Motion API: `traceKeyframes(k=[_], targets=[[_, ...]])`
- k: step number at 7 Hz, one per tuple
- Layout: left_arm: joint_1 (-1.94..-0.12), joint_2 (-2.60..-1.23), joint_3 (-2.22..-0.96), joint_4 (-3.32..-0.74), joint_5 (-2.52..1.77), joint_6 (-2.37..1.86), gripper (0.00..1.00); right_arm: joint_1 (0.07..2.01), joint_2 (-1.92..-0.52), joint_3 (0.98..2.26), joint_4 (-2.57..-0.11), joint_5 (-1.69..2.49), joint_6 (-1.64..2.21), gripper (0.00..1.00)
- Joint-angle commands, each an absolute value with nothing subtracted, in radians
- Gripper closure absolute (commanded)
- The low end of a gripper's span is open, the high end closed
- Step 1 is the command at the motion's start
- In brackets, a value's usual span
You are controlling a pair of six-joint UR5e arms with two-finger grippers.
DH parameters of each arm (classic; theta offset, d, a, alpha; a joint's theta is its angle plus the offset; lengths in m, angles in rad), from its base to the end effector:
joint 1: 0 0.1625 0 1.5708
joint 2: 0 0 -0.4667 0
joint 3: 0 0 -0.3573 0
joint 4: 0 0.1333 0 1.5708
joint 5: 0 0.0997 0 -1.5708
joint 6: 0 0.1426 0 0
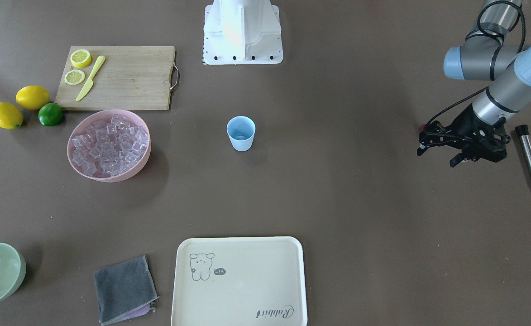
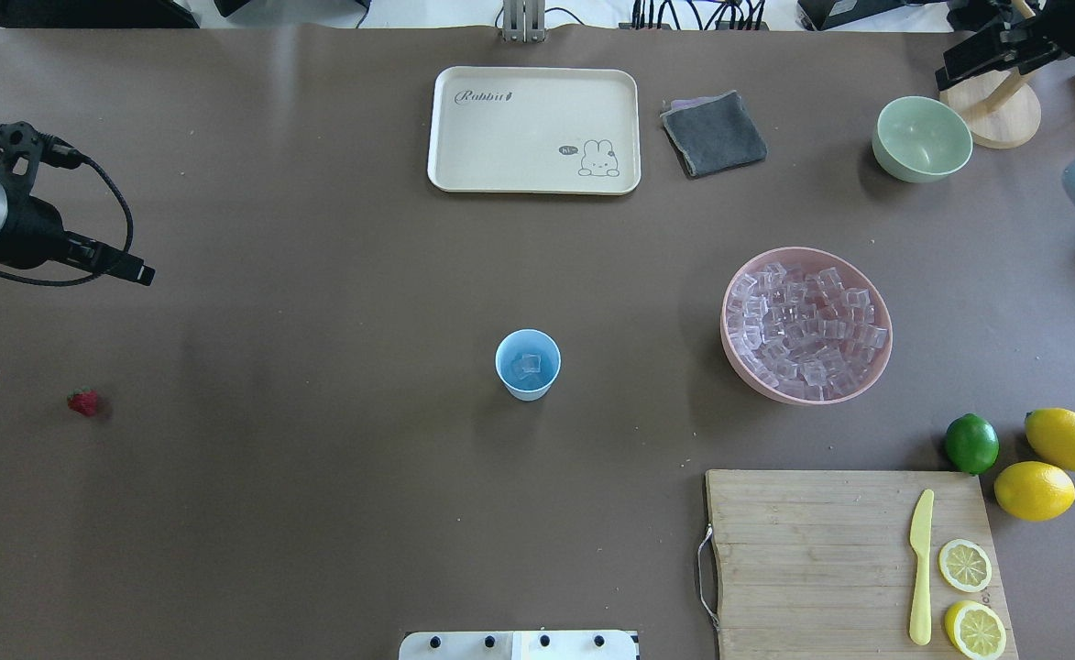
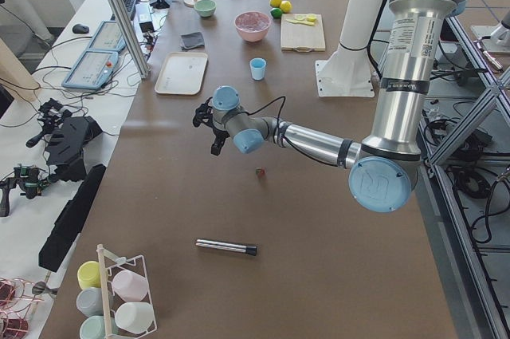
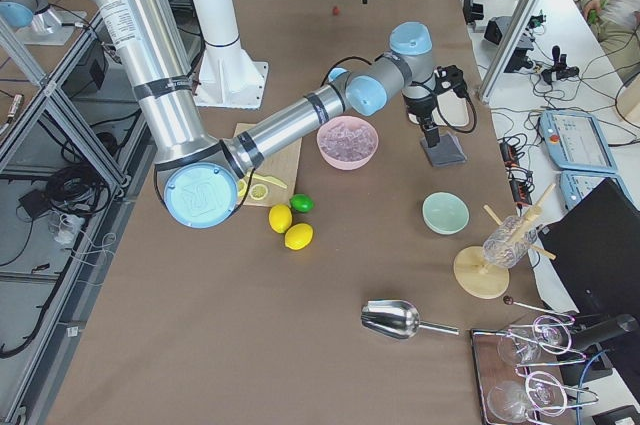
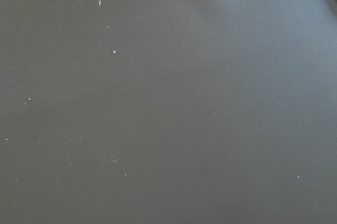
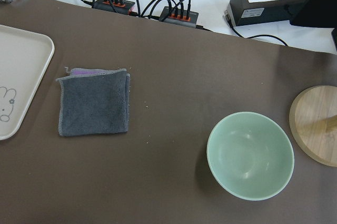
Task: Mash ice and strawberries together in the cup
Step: 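Lower the left gripper onto the red strawberry and grasp it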
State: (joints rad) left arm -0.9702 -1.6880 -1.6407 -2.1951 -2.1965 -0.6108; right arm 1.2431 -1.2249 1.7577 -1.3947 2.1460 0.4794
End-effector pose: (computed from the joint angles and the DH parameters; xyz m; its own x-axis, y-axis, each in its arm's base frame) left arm 0.2743 -0.4886 0.5668 0.5743 0.3366 -0.7463 -0.0729 0.9290 0.3629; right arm -0.1467 -0.6045 0.4460 0.7164 -0.2056 0.6667 -0.0971 0.9169 0.3871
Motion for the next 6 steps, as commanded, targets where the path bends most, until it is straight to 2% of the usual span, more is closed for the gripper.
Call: traceKeyframes(k=[1, 6], targets=[[-0.939, -1.639, -1.660, -2.189, -2.198, -0.521, 0.03, 1.244, -1.195, 1.701, -1.391, 2.093, 0.480, 0.00], [-0.928, -1.502, -1.678, -2.198, -2.200, -0.268, 0.03, 1.246, -1.223, 1.717, -1.388, 2.051, 0.482, 0.00]])
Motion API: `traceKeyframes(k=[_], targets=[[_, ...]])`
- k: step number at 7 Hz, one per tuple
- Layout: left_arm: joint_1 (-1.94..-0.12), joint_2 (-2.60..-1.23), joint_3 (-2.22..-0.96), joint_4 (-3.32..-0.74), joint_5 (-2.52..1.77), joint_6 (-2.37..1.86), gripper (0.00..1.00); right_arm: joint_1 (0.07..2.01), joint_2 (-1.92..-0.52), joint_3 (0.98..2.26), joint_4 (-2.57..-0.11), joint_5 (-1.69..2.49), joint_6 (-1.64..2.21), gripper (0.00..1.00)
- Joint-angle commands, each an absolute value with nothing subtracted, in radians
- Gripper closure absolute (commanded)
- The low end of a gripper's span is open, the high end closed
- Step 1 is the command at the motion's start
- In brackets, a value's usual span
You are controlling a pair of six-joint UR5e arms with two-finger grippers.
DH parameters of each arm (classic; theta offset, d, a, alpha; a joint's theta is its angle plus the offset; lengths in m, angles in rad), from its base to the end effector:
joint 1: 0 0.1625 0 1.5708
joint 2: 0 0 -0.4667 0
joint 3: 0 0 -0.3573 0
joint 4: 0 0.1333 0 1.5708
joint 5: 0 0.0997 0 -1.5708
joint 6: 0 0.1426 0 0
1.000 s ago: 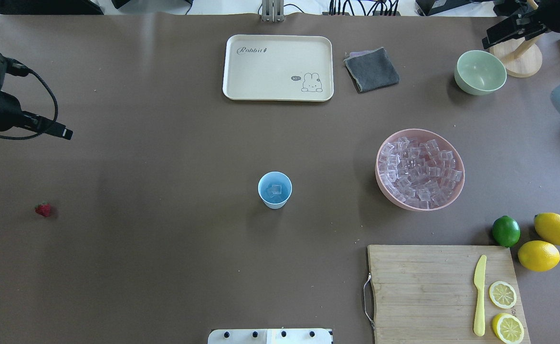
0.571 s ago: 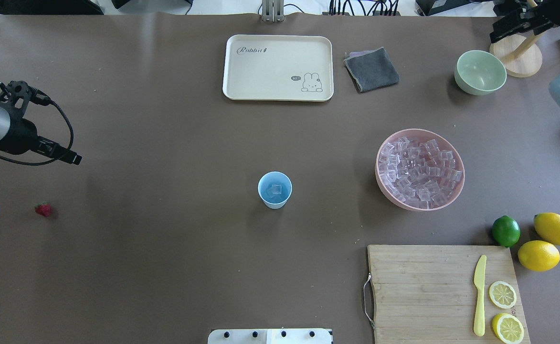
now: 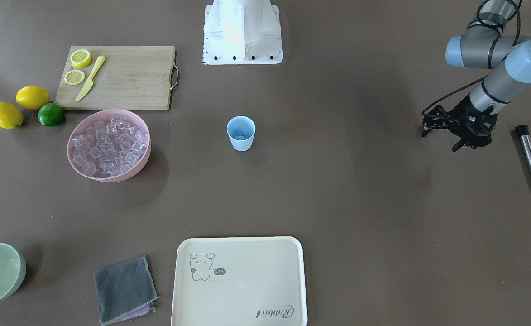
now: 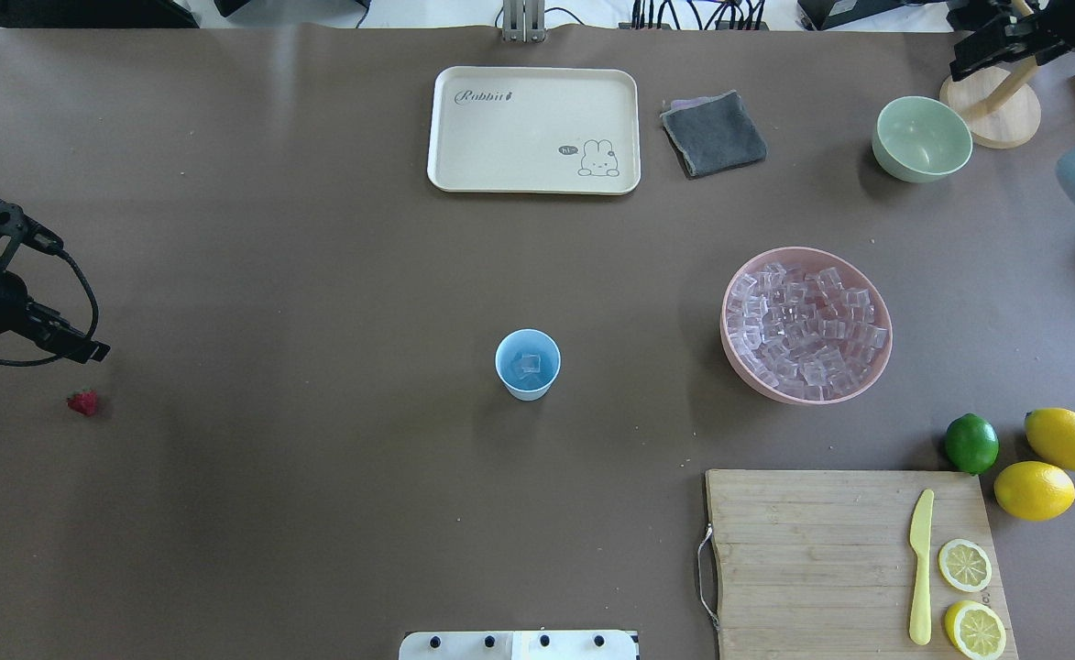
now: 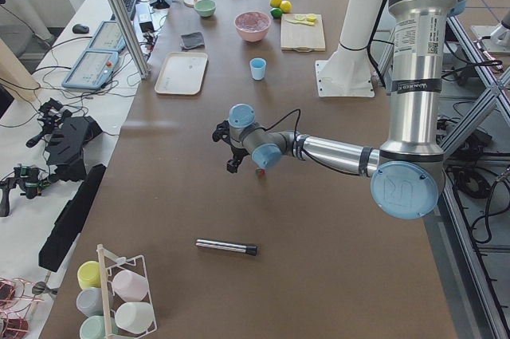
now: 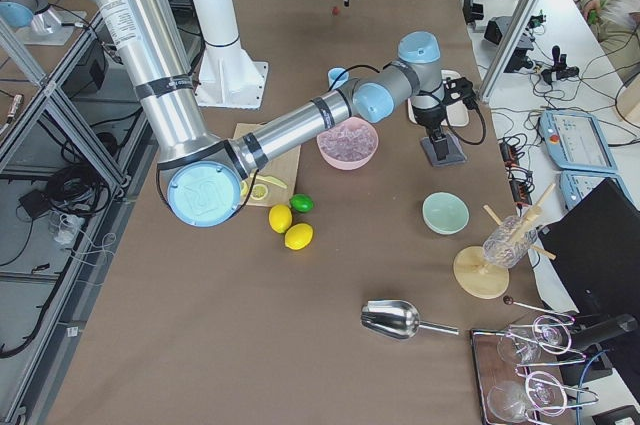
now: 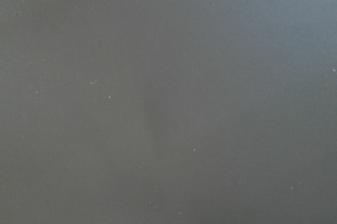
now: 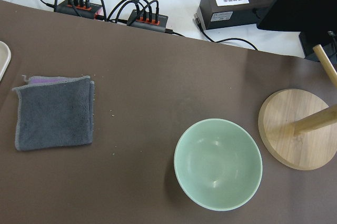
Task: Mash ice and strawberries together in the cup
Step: 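Lower the left gripper onto the red strawberry and grasp it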
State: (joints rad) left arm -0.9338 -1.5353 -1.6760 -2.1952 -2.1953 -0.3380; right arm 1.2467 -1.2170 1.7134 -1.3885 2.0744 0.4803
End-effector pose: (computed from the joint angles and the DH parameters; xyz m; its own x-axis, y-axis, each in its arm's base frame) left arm 0.2516 -0.4240 0.6292 0.5570 0.5340 -0.6361 -0.2888 0.8426 0.4545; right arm -0.1401 -0.6195 0.4648 0.7653 -0.1611 0.6232 -0.1192 0.9159 0.3832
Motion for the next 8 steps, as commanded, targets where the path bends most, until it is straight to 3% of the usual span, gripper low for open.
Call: traceKeyframes(k=[1, 5, 6, 8], targets=[[-0.904, -1.497, -1.678, -2.198, -2.200, -0.241, 0.03, 1.247, -1.227, 1.730, -1.388, 2.039, 0.482, 0.00], [-0.831, -1.496, -1.698, -2.201, -2.204, -0.230, 0.03, 1.247, -1.279, 1.782, -1.387, 2.020, 0.485, 0.00], [-0.831, -1.482, -1.700, -2.203, -2.210, -0.191, 0.12, 1.247, -1.287, 1.784, -1.387, 2.019, 0.483, 0.00], [-0.831, -1.485, -1.689, -2.200, -2.221, -0.183, 0.12, 1.246, -1.287, 1.786, -1.387, 2.020, 0.483, 0.00]])
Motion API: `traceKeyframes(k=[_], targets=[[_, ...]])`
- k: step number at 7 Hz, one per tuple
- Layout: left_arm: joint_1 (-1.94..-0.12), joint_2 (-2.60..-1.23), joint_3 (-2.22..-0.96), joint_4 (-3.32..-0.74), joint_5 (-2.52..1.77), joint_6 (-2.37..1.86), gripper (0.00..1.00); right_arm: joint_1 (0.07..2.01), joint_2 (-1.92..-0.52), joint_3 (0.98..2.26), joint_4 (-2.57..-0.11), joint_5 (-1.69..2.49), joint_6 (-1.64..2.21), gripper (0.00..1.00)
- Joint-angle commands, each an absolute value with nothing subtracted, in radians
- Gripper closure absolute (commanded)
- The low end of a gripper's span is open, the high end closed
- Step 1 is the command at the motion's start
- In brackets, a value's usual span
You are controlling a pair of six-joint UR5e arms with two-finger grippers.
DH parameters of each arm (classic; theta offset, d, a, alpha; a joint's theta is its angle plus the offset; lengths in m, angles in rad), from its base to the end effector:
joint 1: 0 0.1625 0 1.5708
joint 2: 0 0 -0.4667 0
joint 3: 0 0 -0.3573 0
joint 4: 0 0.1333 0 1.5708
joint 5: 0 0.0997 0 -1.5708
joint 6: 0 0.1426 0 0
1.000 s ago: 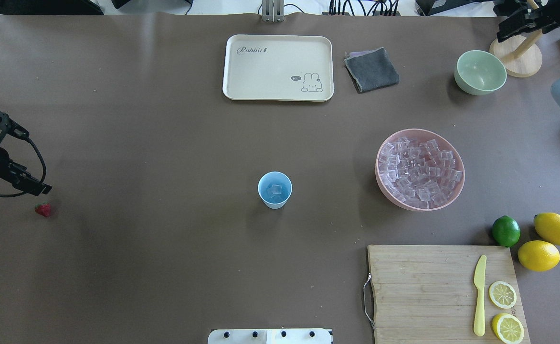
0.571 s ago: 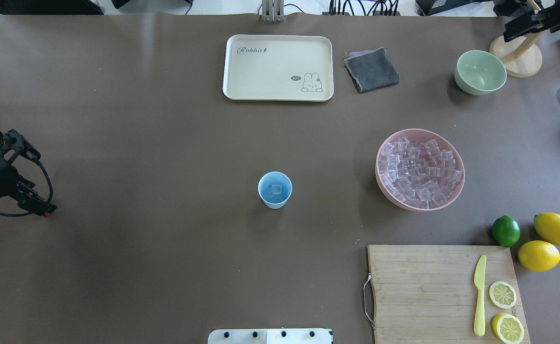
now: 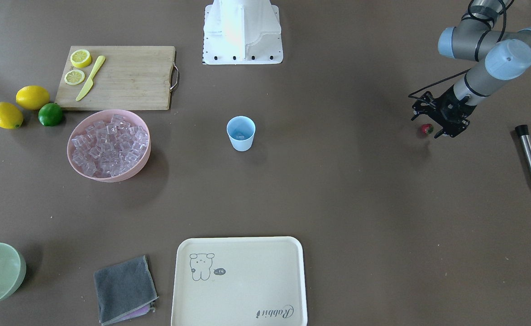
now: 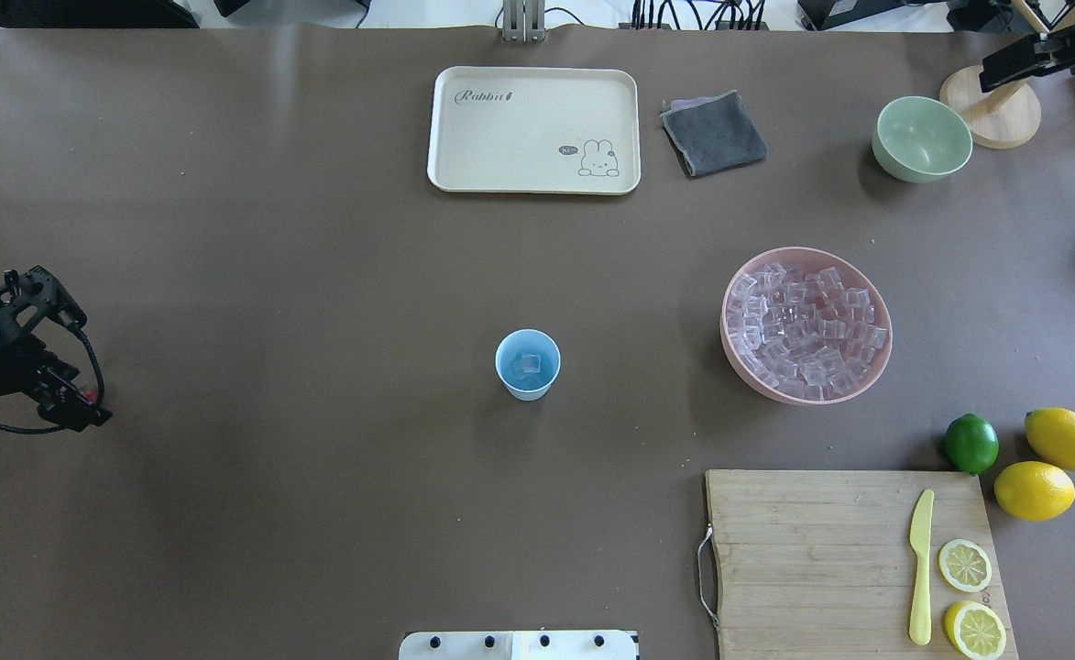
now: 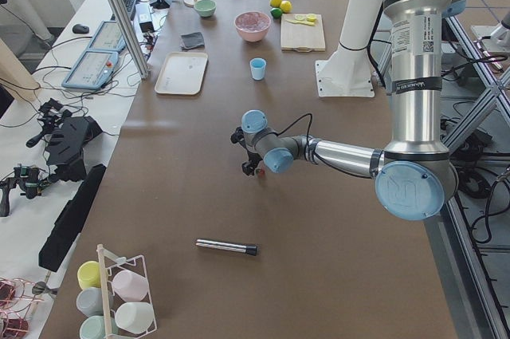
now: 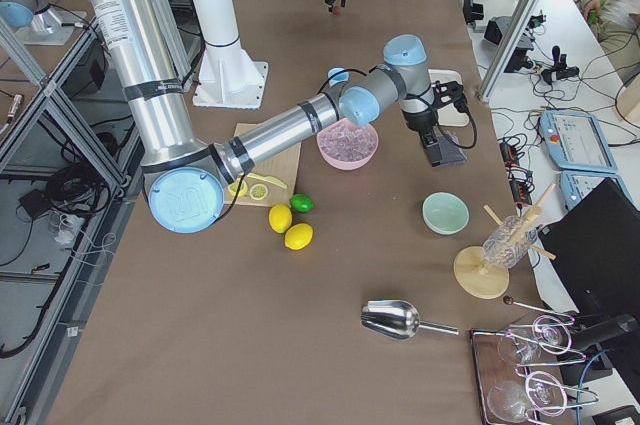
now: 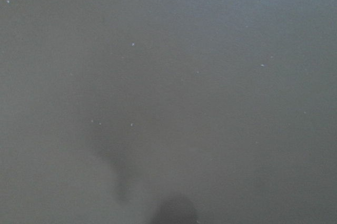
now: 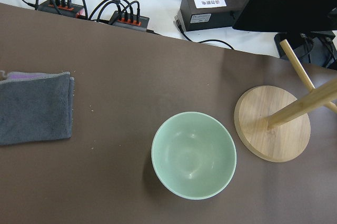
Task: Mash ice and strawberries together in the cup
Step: 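Lower the left gripper onto the red strawberry and grasp it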
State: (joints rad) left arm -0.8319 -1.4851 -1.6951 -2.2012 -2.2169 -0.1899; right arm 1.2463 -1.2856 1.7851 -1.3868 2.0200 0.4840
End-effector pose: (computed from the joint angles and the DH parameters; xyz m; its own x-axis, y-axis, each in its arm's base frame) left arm 0.2787 -0.3764 0.6412 0.4324 0.6897 -0.5809 -0.4549 0.7230 0.5199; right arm -0.1247 -0.5946 0.4758 0.7934 -0.1423 0.5919 -0.1378 0.9051 0.4023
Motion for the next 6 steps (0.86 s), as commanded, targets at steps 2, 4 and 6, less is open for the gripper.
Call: traceKeyframes(k=[2, 4, 6], targets=[[-0.831, -1.485, -1.683, -2.195, -2.221, -0.183, 0.22, 1.240, -1.304, 1.810, -1.387, 2.022, 0.483, 0.00], [-0.831, -1.480, -1.675, -2.200, -2.223, -0.181, 0.32, 1.236, -1.304, 1.812, -1.387, 2.022, 0.483, 0.00], [-0.836, -1.493, -1.652, -2.191, -2.269, -0.117, 0.71, 1.223, -1.299, 1.802, -1.387, 2.020, 0.480, 0.00]])
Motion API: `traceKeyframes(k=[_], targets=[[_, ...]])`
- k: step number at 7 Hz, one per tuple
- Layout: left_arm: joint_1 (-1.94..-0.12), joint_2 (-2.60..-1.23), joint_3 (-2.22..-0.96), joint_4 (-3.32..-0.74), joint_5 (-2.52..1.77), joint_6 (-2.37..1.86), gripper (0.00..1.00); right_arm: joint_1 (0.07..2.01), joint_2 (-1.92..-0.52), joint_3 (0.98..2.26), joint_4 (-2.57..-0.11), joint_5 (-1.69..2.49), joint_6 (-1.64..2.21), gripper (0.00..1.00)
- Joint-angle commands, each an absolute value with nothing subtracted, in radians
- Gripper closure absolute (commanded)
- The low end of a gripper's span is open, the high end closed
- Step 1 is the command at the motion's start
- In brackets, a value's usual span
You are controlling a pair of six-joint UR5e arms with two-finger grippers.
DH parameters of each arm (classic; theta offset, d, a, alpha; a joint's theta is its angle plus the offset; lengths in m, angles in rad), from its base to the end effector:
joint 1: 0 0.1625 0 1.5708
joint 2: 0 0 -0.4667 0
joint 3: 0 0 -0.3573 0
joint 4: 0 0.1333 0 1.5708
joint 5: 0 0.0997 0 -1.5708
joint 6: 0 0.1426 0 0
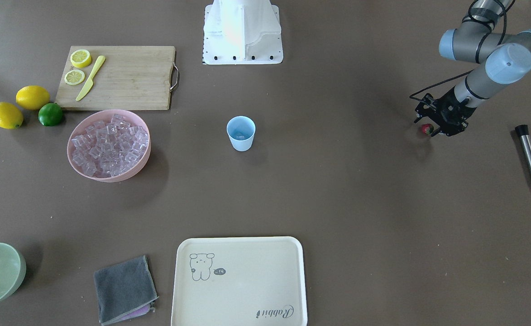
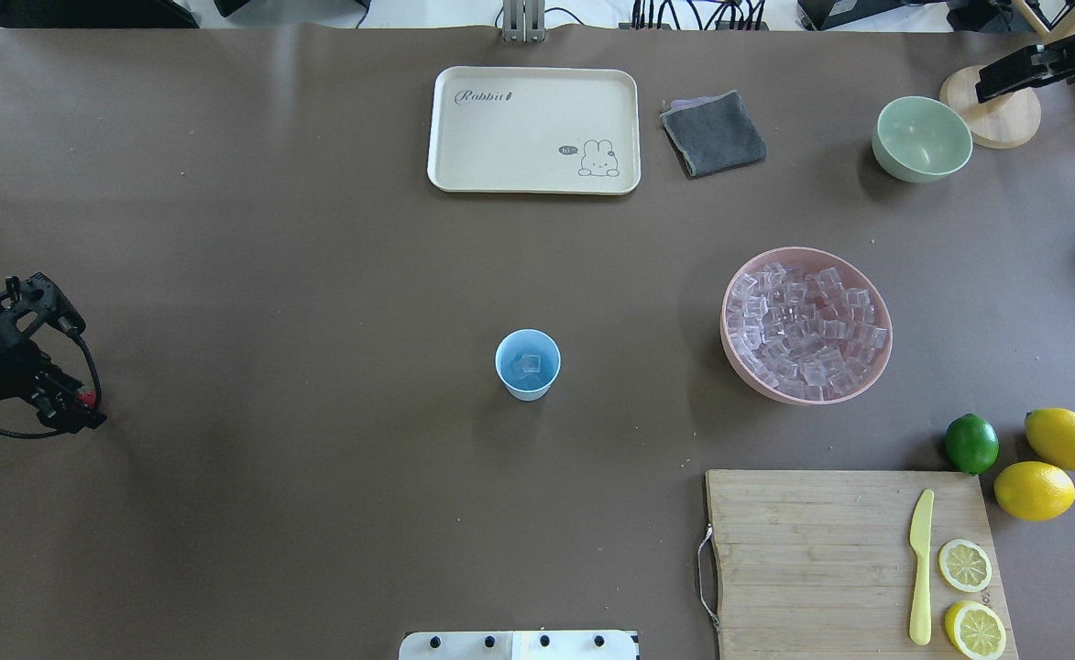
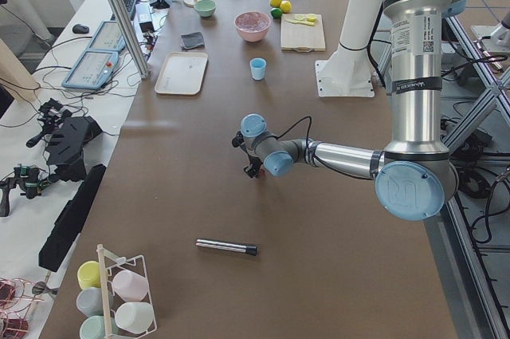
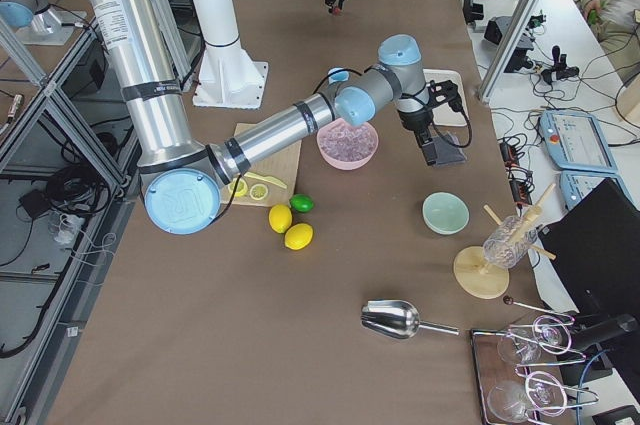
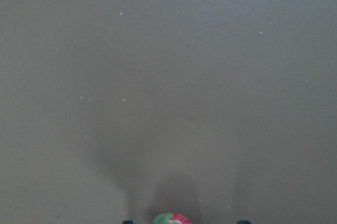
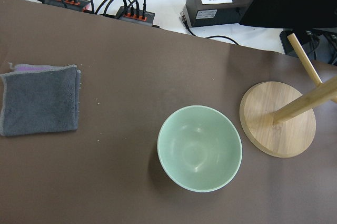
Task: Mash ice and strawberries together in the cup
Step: 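Lower the left gripper onto the red strawberry and grasp it, then lift the strawberry with the left gripper and carry it over the cup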
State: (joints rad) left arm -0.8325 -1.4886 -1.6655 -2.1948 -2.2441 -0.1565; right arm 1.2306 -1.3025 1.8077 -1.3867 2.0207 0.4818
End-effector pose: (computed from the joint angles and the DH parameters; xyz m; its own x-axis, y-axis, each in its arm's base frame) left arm 0.2804 -0.3741 0.6535 0.4091 0.6978 -0.5880 -0.4834 0.7122 0.5090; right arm -0.1313 -0.5847 0.4753 0.7898 -0.1602 0.5921 -0.1224 0.9047 0.4081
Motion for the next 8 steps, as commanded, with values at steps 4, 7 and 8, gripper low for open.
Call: traceKeyframes(k=[4, 7, 8], targets=[[-0.932, -1.534, -1.660, -2.130, -2.354, -0.115, 0.96, 1.220, -1.302, 1.805, -1.387, 2.022, 0.472, 0.00], [-1.004, -1.705, -1.663, -2.007, -2.359, -0.115, 1.00, 1.220, -1.305, 1.813, -1.388, 2.034, 0.477, 0.00], [-1.008, -1.765, -1.660, -1.993, -2.358, -0.123, 1.00, 1.220, -1.304, 1.813, -1.388, 2.040, 0.477, 0.00]])
